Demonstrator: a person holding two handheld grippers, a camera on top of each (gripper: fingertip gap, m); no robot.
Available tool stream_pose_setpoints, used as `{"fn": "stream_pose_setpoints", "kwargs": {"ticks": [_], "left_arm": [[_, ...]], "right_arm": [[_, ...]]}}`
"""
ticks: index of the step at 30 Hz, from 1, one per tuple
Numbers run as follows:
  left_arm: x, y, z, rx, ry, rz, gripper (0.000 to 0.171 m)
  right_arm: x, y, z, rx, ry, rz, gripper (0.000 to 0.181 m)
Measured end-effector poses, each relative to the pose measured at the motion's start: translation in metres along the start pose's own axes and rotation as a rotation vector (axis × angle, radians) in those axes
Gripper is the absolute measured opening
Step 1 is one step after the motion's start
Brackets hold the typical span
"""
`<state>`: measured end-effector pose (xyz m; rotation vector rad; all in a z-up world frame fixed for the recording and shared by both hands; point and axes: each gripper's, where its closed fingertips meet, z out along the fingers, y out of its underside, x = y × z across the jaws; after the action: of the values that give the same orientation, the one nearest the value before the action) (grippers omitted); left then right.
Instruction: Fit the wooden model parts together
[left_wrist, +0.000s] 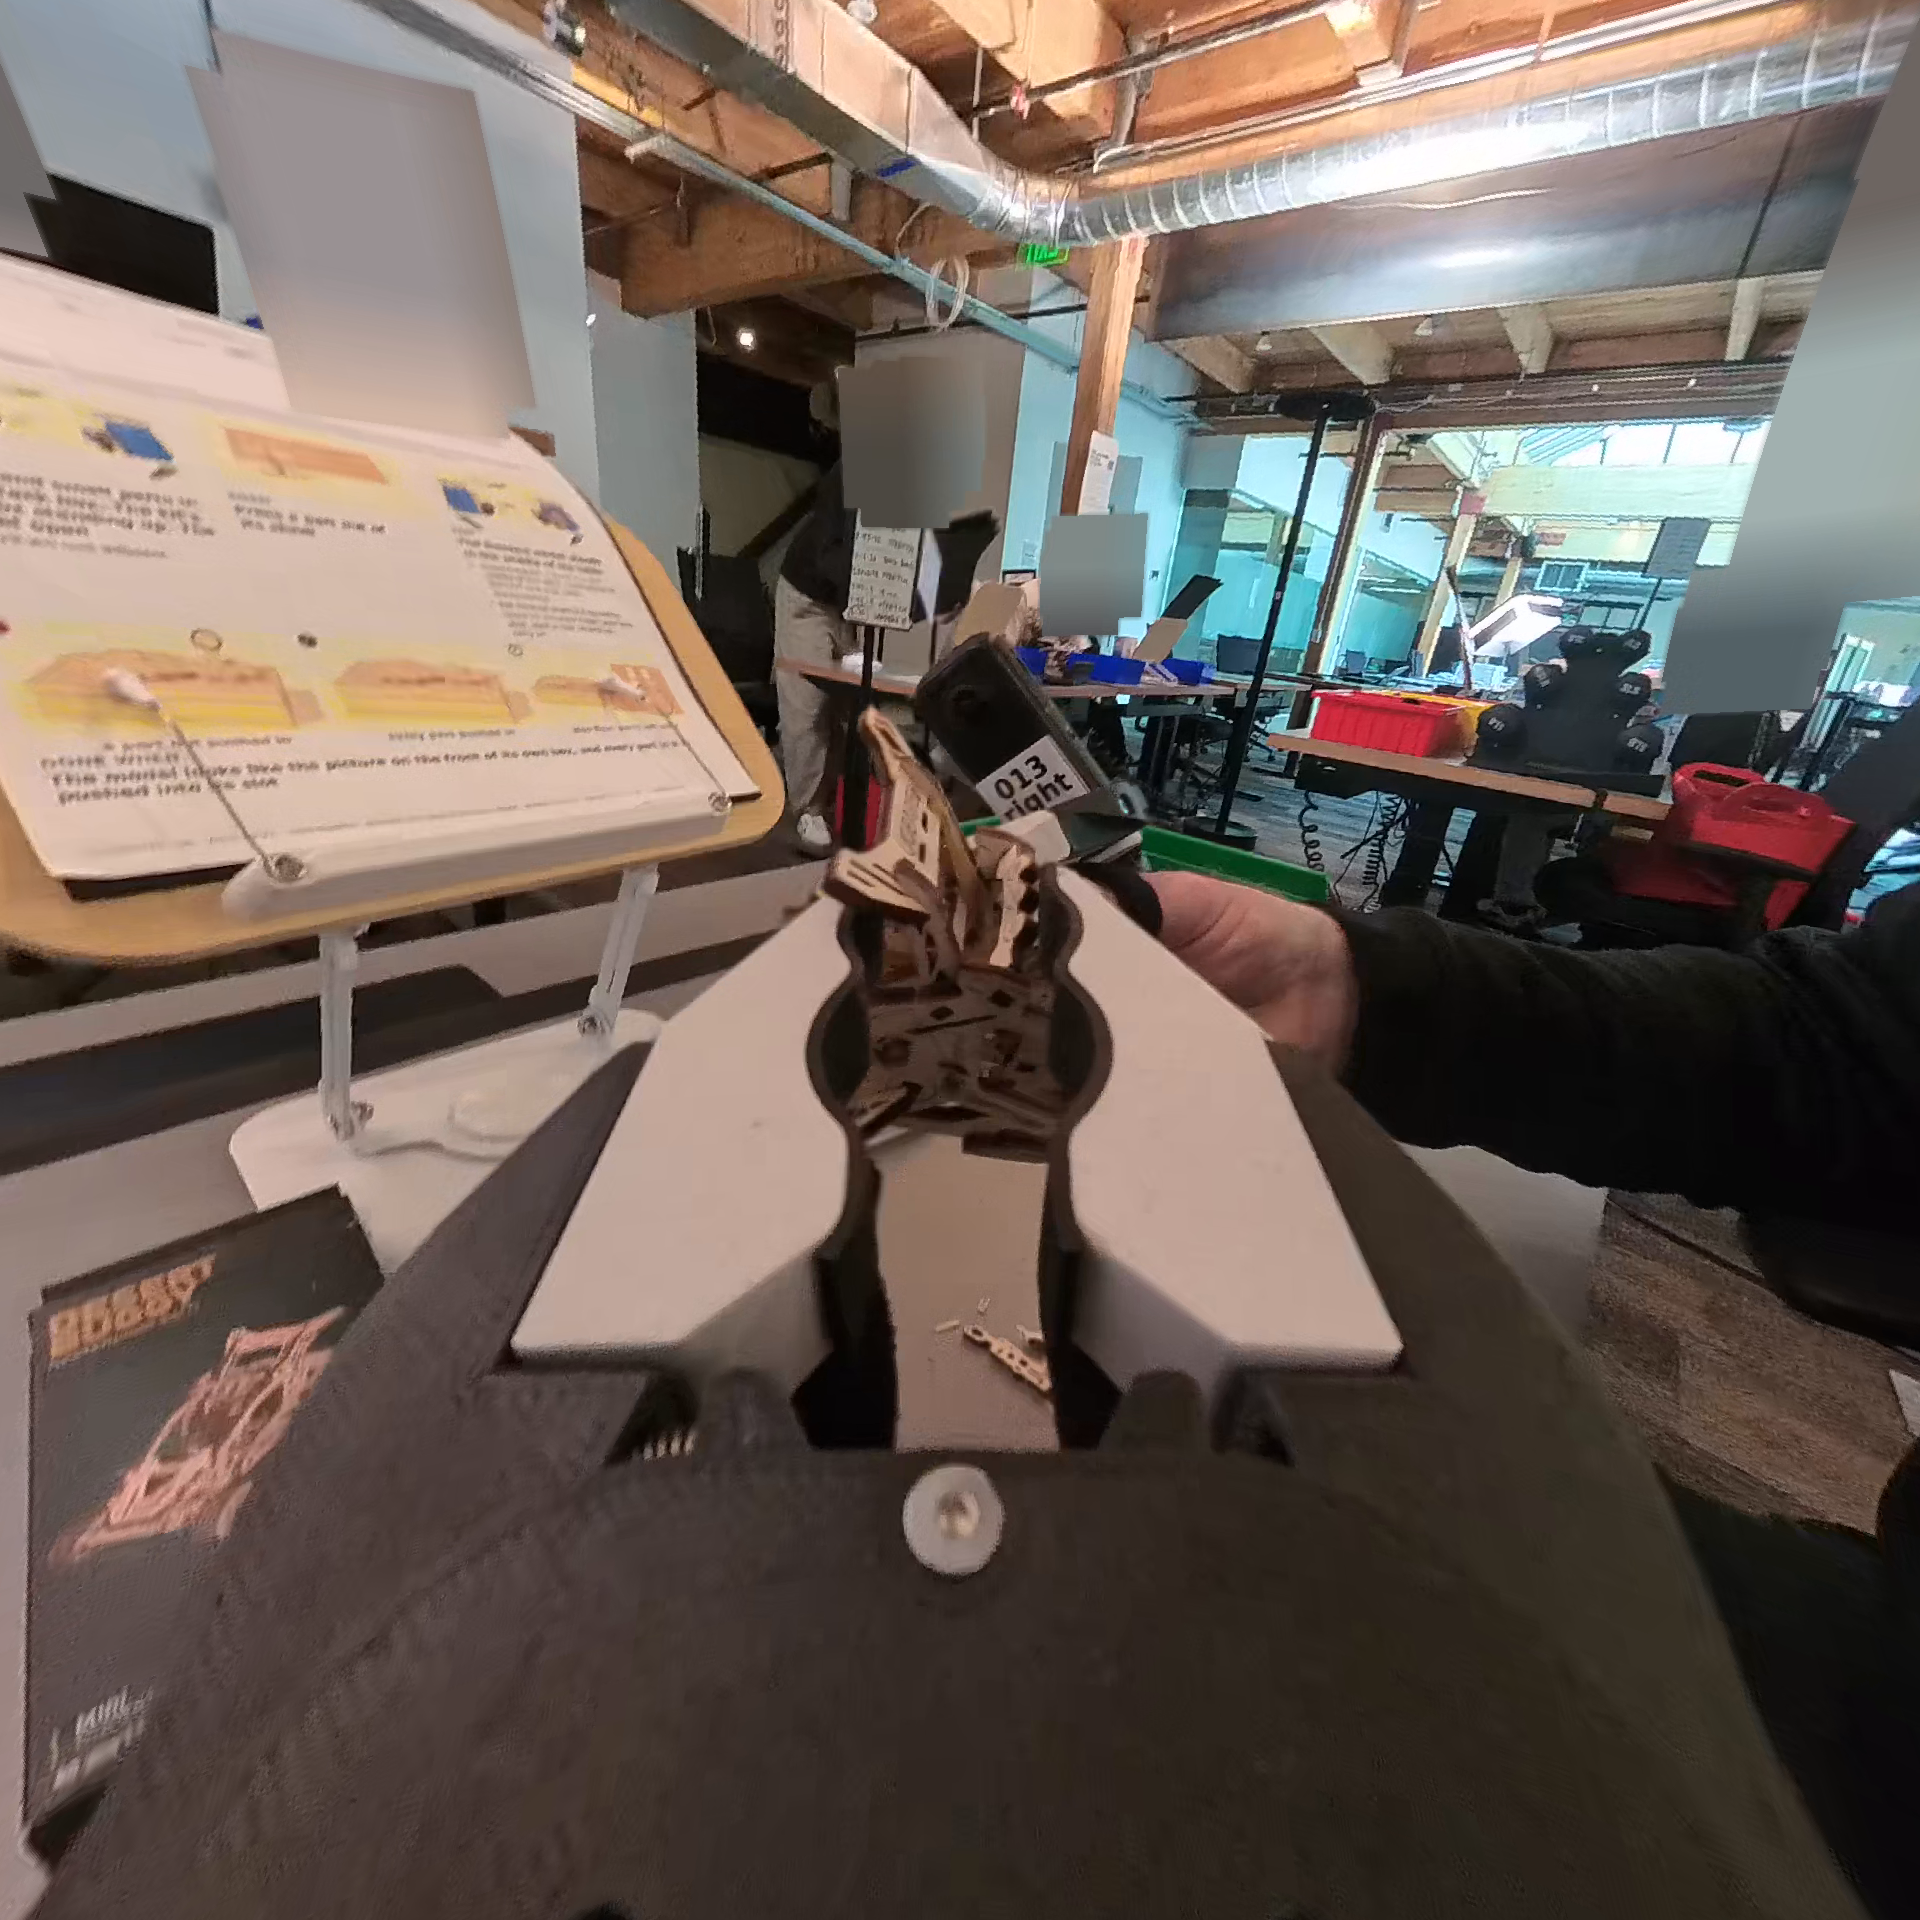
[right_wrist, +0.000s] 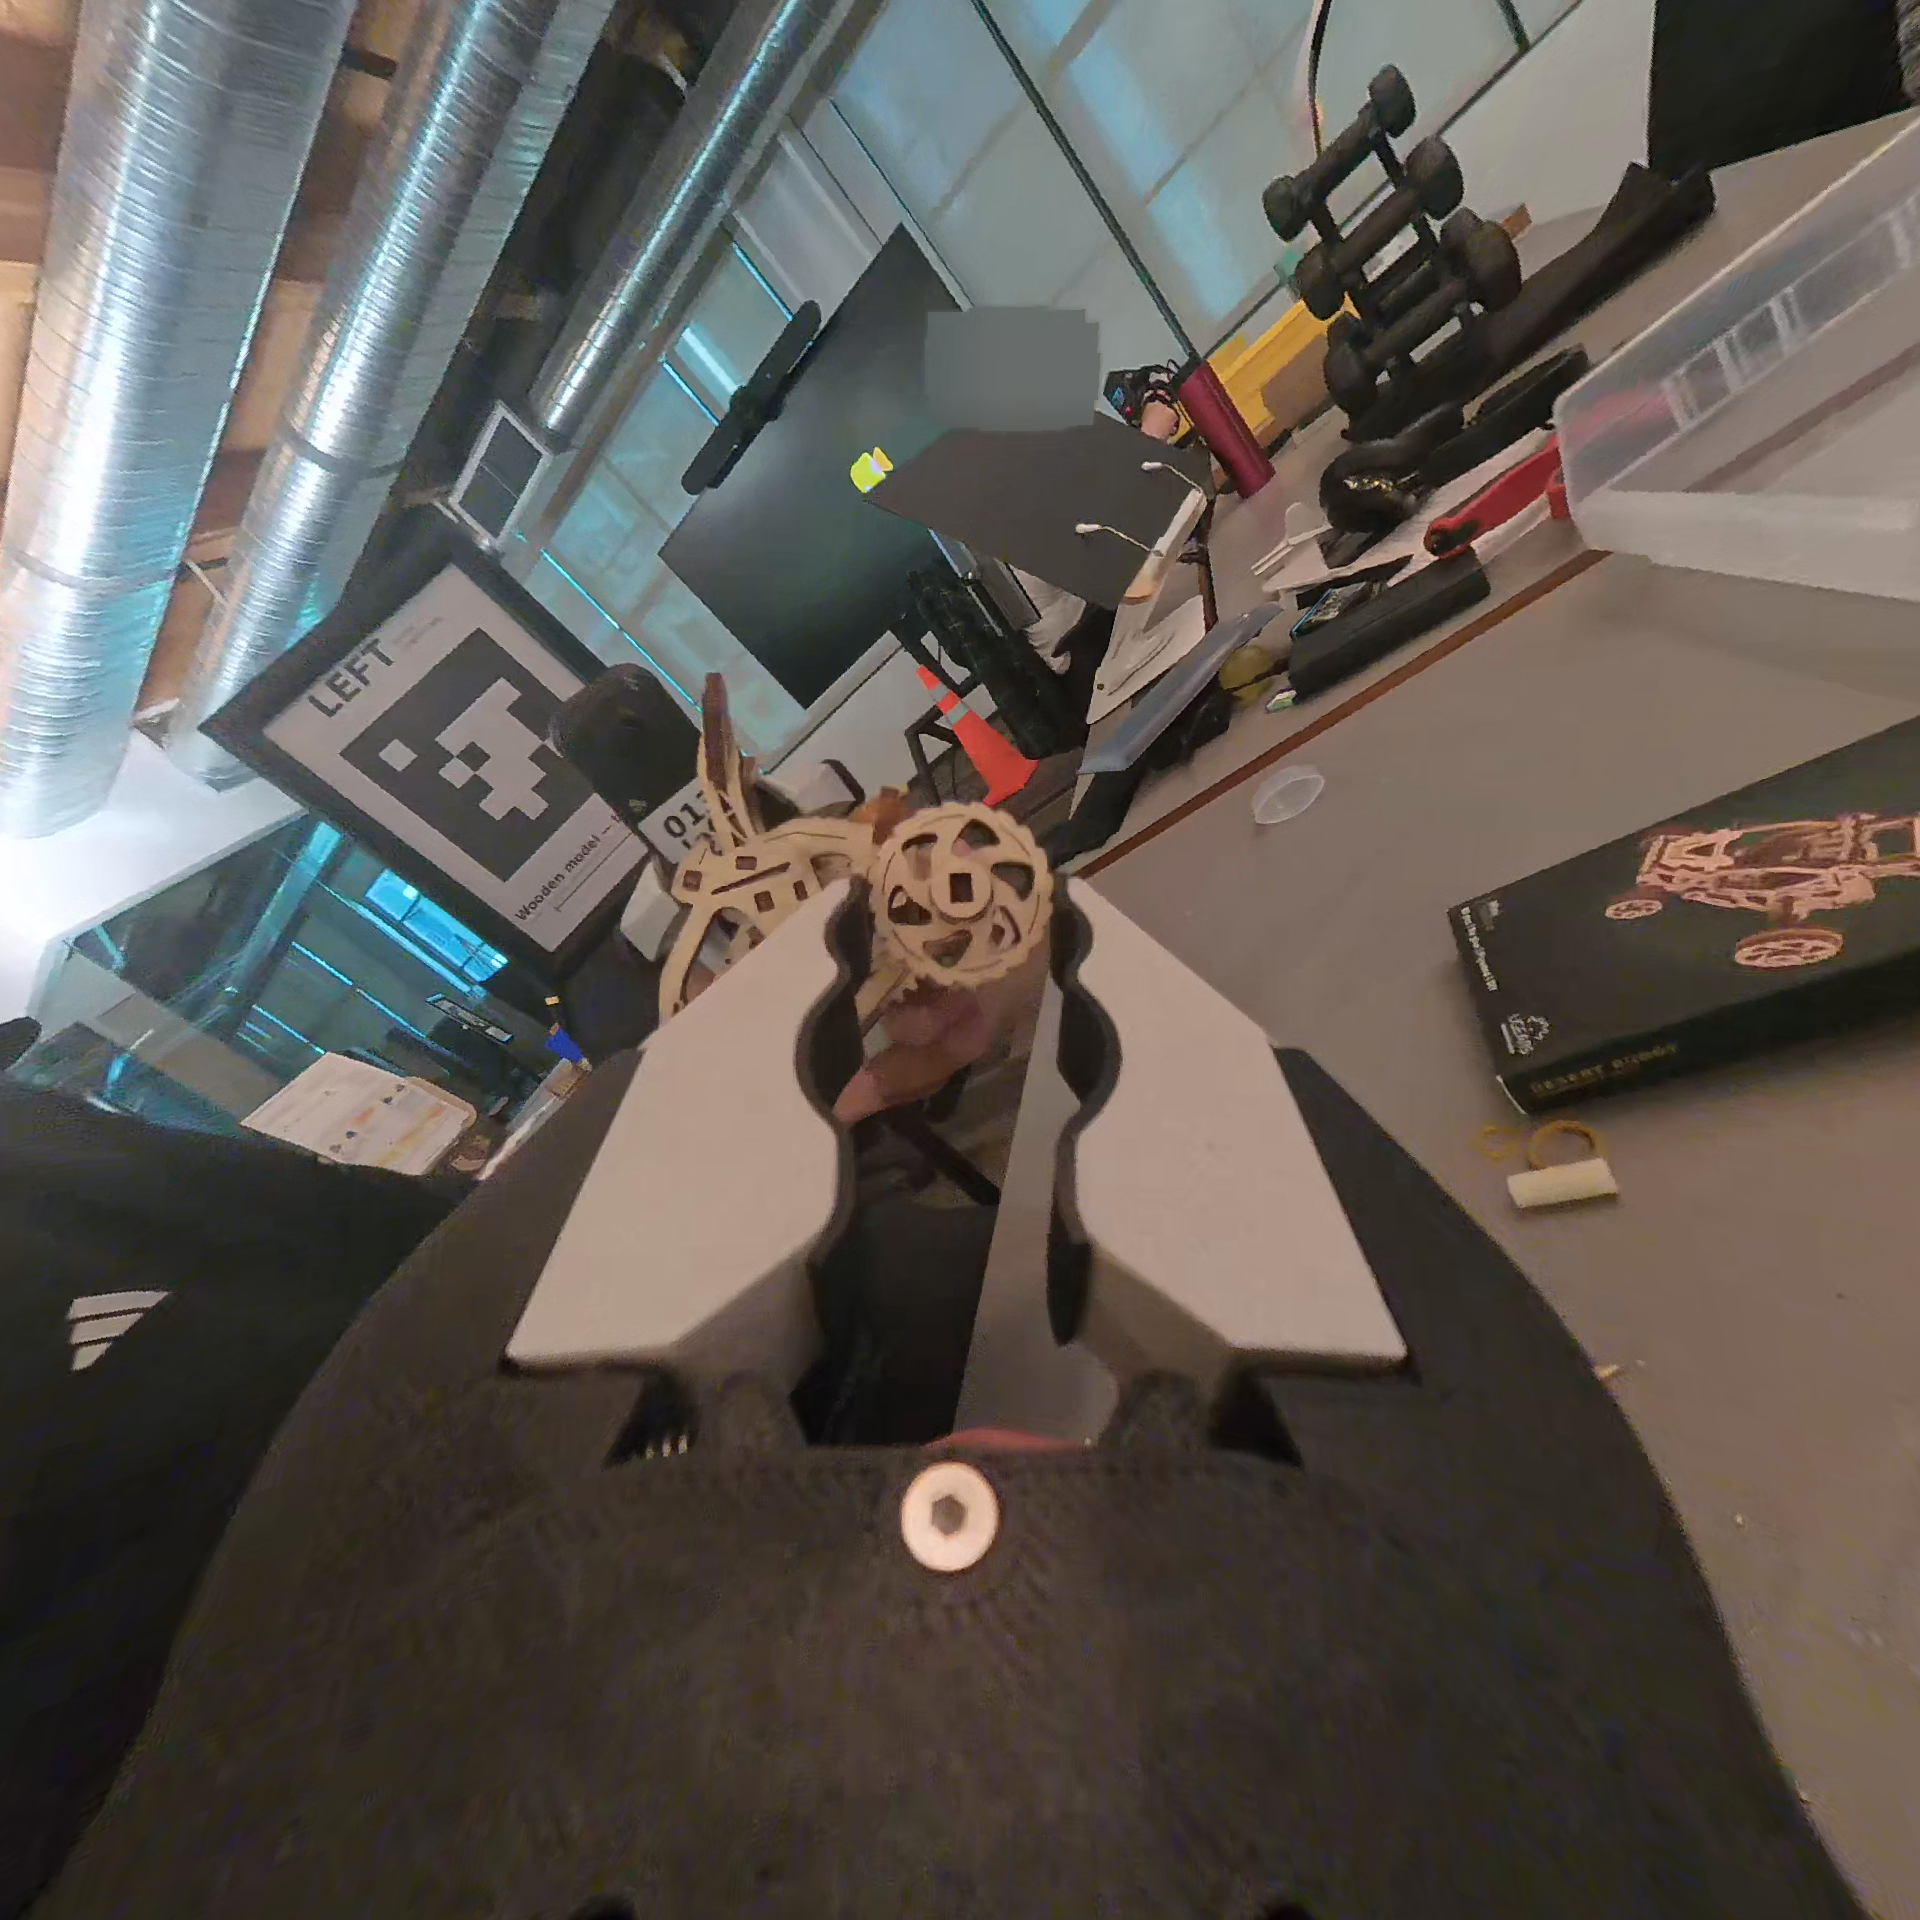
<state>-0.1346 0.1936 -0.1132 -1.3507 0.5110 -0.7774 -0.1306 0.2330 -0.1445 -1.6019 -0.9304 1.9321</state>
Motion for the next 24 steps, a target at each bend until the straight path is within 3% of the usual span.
{"fn": "stream_pose_setpoints", "kwargs": {"ticks": [7, 9, 17, 24], "left_arm": [[-0.033, 0.025, -0.037, 0.002, -0.122, -0.171, 0.024], [-0.051, 0.036, -0.057, -0.024, -0.182, -0.218, 0.005], [-0.117, 0.107, -0.123, -0.185, -0.425, -0.338, 0.005], [-0.151, 0.125, -0.16, -0.119, -0.613, -0.524, 0.01]], "right_arm": [[0.027, 0.017, 0.01, -0.036, 0.083, -0.011, 0.045], [0.035, 0.021, 0.006, -0.055, 0.119, -0.021, 0.045], [0.034, 0.036, -0.001, -0.091, 0.139, -0.059, 0.036], [0.03, 0.043, -0.002, -0.104, 0.125, -0.068, 0.033]]}}
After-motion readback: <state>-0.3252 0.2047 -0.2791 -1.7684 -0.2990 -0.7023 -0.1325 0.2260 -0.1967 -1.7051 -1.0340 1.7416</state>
